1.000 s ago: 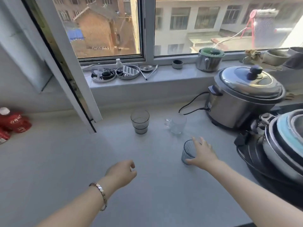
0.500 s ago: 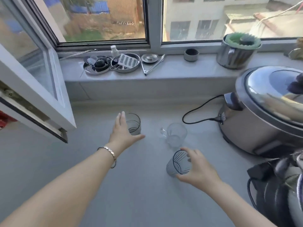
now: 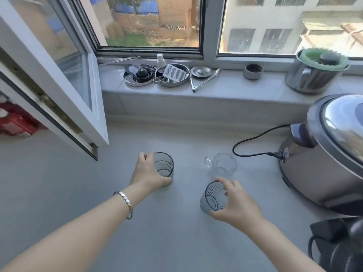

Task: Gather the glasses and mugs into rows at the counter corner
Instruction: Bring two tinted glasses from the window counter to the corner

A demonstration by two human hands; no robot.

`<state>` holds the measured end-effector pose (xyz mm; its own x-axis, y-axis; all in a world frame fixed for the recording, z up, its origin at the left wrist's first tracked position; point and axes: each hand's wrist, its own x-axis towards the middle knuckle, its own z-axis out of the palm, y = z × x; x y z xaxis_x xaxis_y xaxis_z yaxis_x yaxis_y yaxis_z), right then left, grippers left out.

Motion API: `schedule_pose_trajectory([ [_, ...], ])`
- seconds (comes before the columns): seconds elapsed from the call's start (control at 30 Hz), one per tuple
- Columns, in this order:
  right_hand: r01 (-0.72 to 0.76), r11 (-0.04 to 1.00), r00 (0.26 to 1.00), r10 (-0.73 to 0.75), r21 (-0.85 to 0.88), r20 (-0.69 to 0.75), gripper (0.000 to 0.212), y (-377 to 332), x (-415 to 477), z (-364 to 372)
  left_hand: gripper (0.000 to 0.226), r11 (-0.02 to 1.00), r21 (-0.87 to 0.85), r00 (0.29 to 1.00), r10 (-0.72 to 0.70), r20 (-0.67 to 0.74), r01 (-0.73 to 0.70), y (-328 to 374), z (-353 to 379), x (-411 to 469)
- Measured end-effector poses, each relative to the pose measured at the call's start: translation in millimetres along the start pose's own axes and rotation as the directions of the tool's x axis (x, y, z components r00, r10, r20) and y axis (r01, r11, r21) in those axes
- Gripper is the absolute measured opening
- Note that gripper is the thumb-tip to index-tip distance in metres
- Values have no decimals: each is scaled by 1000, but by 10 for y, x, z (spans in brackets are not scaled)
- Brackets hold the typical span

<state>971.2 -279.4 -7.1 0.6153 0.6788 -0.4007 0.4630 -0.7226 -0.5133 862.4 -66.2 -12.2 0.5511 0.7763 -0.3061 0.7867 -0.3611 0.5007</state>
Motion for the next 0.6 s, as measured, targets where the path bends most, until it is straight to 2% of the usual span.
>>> schedule_pose_trajectory([
  [0.13, 101, 990, 995, -100, -102, 17, 82, -264, -88, 75, 95, 997, -76, 1000, 13, 7, -12, -351, -225, -521],
  [0.33, 358, 901, 932, -329, -244, 151, 85, -1108, -462, 564, 101, 970, -210, 980, -151, -126, 122, -1288, -667, -1631],
  [0.47, 583, 766, 808, -511, -271, 294, 85, -1829, -951, 1132, 103, 934, -266, 923, -303, -237, 239, -2045, -927, -2590],
  [0.6, 754, 612, 646, -626, -237, 437, 83, -2522, -1631, 1874, 98, 875, -363, 814, -451, -366, 321, -2758, -1119, -3682],
])
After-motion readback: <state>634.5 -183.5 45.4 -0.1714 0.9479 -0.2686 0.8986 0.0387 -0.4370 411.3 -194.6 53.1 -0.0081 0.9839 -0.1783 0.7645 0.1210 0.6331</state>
